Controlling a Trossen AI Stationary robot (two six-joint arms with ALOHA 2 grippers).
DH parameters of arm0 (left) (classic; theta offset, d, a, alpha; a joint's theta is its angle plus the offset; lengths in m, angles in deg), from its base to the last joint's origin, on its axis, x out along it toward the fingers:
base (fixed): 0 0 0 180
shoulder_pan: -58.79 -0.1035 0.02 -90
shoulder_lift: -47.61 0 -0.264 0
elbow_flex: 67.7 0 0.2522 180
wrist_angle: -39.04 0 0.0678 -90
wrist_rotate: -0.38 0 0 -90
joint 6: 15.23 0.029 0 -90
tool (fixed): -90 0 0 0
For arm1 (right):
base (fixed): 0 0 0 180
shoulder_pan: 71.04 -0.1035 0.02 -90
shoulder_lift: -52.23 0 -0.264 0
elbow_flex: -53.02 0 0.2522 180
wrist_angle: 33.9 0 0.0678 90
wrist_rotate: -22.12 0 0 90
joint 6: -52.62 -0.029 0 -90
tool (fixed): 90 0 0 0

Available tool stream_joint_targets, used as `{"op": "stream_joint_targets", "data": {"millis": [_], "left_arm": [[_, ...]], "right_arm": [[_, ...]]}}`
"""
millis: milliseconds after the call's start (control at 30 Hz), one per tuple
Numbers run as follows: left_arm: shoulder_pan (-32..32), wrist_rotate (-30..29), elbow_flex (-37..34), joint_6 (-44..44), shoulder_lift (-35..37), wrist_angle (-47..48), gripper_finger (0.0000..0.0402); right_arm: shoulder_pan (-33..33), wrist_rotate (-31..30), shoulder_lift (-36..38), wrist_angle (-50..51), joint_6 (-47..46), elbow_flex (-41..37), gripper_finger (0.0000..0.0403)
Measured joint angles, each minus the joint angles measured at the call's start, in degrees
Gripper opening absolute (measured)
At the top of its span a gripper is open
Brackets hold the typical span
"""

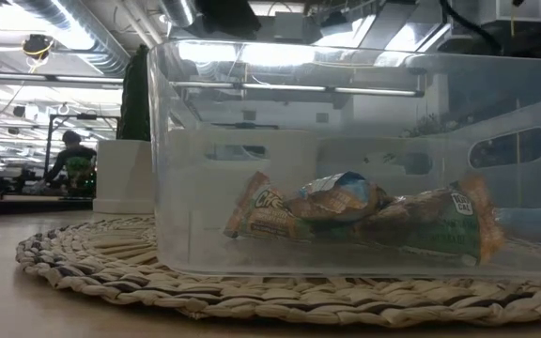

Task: Pick and place Granola Bars by type
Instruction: Put the red granola bar into the white bin

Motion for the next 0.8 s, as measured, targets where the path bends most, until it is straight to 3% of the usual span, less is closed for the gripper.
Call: {"op": "stream_joint_targets", "data": {"millis": [200,333,567,800], "left_arm": [[-1.35,2.09,0.00,0.00,0.00,-0.02,0.0173],[-1.35,2.13,0.00,-0.02,0.00,-0.02,0.0173],[-1.20,2.15,0.00,-1.32,0.00,-0.04,0.0173],[-1.02,2.17,0.00,-2.56,0.00,-0.04,0.0173]], "right_arm": [[1.34,0.53,-3.57,1.77,-3.06,-0.09,0.0266],[2.94,0.16,-6.16,2.11,-2.89,-0.09,0.0318],[5.92,-0.60,-11.20,-0.96,0.47,-1.87,0.0326],[7.10,-0.56,-12.13,-8.33,0.92,-7.50,0.0286]]}}
